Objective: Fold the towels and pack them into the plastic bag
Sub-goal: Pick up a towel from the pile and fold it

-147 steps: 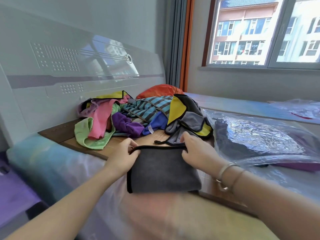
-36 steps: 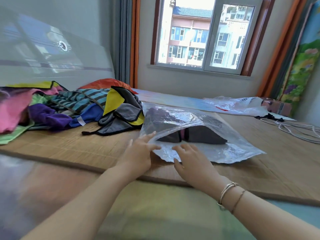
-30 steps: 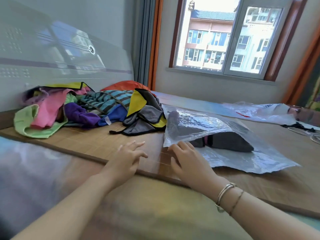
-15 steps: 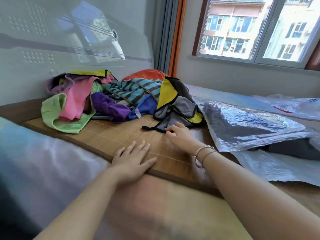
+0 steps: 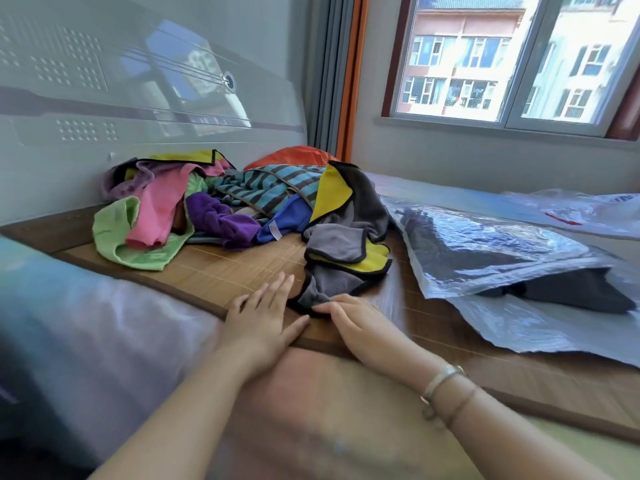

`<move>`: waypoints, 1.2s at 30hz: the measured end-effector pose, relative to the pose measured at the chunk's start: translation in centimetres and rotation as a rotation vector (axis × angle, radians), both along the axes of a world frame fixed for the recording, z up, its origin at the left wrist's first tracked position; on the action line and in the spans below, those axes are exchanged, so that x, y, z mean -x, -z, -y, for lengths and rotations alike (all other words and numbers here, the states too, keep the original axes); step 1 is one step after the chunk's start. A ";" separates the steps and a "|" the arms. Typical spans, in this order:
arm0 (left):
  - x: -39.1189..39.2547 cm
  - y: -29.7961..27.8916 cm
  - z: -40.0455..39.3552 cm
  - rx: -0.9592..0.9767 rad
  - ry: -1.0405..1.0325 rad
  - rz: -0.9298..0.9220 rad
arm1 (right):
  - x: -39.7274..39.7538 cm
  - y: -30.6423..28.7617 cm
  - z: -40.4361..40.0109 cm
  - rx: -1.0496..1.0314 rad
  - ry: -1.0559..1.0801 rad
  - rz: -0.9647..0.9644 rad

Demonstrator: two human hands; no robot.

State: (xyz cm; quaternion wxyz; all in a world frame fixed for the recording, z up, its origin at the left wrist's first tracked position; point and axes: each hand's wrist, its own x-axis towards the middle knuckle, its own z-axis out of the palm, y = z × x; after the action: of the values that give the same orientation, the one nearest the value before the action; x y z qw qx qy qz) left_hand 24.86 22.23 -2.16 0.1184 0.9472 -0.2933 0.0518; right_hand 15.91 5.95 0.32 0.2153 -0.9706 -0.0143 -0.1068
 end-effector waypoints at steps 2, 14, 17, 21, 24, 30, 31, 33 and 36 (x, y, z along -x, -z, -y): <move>1.2 -0.3 0.1 0.064 -0.043 0.028 | 3.4 0.2 0.0 -0.060 -0.012 0.030; 12.6 -2.0 3.6 0.911 -0.065 -0.097 | 12.1 -0.1 2.2 -0.505 0.219 0.465; 13.0 -3.0 4.0 0.850 -0.063 -0.017 | 13.1 0.1 3.0 -0.461 0.286 0.439; 13.1 -2.5 5.2 0.516 -0.088 0.134 | 13.8 0.7 2.7 -0.281 0.349 0.389; 13.2 -2.1 5.7 0.409 -0.115 0.235 | 13.8 0.3 2.3 -0.280 0.344 0.344; 13.5 -2.9 5.5 0.500 0.034 0.225 | 13.6 0.3 2.2 -0.242 0.385 0.231; 13.8 -3.3 5.4 0.568 0.075 0.145 | 13.7 0.3 2.3 -0.192 0.391 0.238; 14.7 -4.3 5.1 0.687 0.134 -0.032 | 14.0 0.5 2.4 -0.098 0.422 0.275; 15.5 -5.7 4.6 0.802 0.161 -0.147 | 13.9 0.1 2.7 -0.163 0.470 0.412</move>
State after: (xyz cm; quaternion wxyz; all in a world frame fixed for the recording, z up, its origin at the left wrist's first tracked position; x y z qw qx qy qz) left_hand 9.34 17.65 3.51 0.5023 0.8014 -0.3136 0.0846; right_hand 1.99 3.21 0.27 0.2546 -0.8848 0.1755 -0.3485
